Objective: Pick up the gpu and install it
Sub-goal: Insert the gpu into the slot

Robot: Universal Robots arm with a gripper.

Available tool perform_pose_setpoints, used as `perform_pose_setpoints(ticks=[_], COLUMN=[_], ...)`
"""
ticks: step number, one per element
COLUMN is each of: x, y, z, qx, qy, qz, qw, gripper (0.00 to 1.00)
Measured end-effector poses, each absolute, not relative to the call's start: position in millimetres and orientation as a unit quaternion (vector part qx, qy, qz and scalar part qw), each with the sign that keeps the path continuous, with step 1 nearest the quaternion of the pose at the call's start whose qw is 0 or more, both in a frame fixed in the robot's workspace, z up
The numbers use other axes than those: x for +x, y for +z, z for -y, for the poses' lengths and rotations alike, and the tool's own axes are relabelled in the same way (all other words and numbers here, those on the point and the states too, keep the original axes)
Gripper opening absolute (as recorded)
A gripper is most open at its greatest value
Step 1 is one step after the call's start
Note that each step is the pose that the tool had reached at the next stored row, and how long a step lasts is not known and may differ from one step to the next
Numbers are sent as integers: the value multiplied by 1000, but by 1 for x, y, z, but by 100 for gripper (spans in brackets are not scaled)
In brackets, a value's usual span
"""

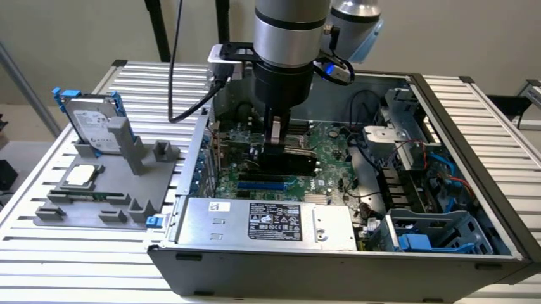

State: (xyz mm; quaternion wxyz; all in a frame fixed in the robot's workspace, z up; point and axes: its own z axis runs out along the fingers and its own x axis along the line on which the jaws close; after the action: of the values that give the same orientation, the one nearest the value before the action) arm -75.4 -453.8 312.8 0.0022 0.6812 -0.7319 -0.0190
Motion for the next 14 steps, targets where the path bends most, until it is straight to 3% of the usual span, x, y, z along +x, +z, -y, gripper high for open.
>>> perform_pose_setpoints(ticks=[14], x=[-79], y=[310], z=[454], qx=[681], qy=[-19], qz=[732], qw=[2], gripper=[26])
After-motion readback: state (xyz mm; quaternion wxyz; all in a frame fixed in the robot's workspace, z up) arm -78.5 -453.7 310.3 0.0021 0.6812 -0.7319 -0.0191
